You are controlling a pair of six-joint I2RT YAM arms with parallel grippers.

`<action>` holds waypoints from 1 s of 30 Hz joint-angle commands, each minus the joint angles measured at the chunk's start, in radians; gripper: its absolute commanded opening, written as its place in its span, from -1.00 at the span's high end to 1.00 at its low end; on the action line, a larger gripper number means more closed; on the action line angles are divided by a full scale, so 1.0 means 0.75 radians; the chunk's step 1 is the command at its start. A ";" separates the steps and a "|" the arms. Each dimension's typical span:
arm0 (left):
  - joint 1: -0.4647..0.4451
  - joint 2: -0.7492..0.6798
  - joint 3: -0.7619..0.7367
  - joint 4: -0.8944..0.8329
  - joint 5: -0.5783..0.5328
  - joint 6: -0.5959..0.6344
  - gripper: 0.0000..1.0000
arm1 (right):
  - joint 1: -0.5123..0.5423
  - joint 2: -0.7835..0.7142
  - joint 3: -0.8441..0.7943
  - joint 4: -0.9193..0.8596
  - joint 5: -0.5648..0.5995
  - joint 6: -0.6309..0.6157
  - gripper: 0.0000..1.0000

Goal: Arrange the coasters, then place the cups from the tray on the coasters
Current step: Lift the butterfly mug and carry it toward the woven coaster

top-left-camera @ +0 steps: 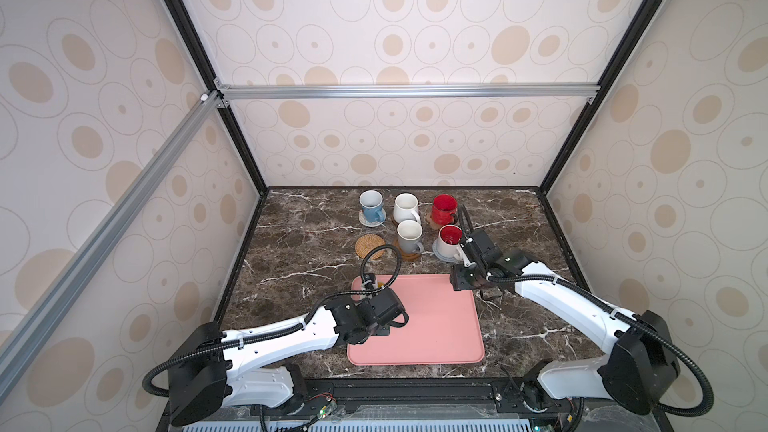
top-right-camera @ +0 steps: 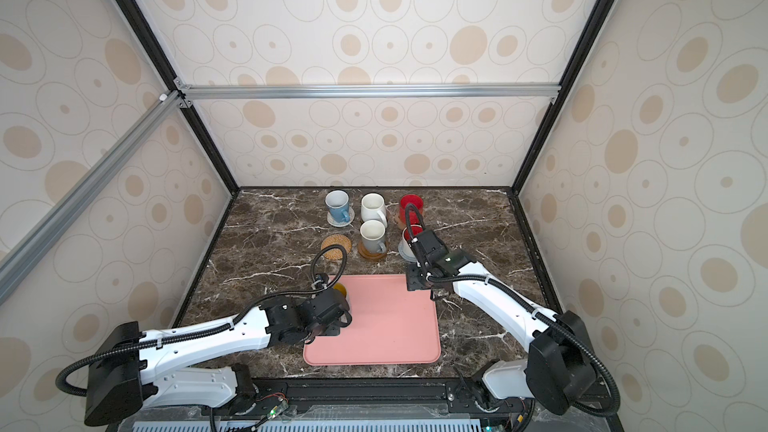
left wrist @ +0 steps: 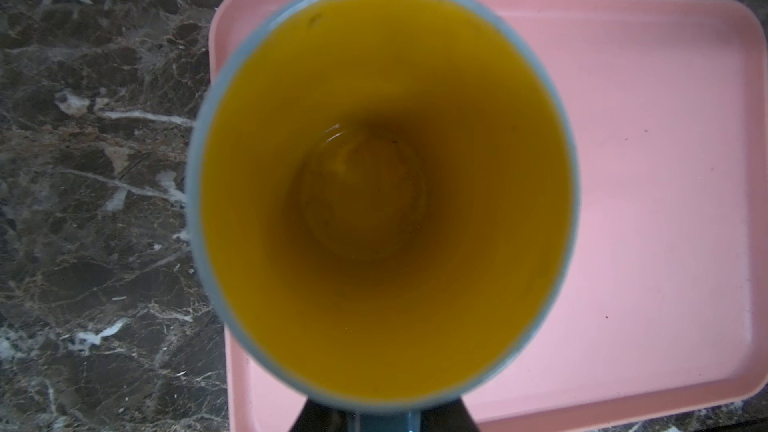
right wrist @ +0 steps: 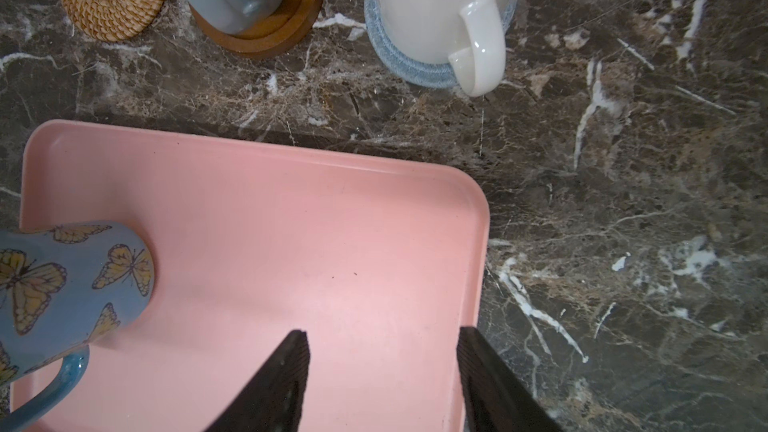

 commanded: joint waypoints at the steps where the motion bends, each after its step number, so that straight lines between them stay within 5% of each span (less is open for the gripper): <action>1: 0.009 0.019 0.003 -0.001 -0.076 -0.051 0.68 | -0.008 -0.018 -0.020 -0.011 -0.001 0.014 -0.22; 30: 0.062 0.000 0.160 -0.048 -0.294 -0.256 0.71 | -0.006 -0.077 -0.026 -0.012 -0.042 -0.110 -0.21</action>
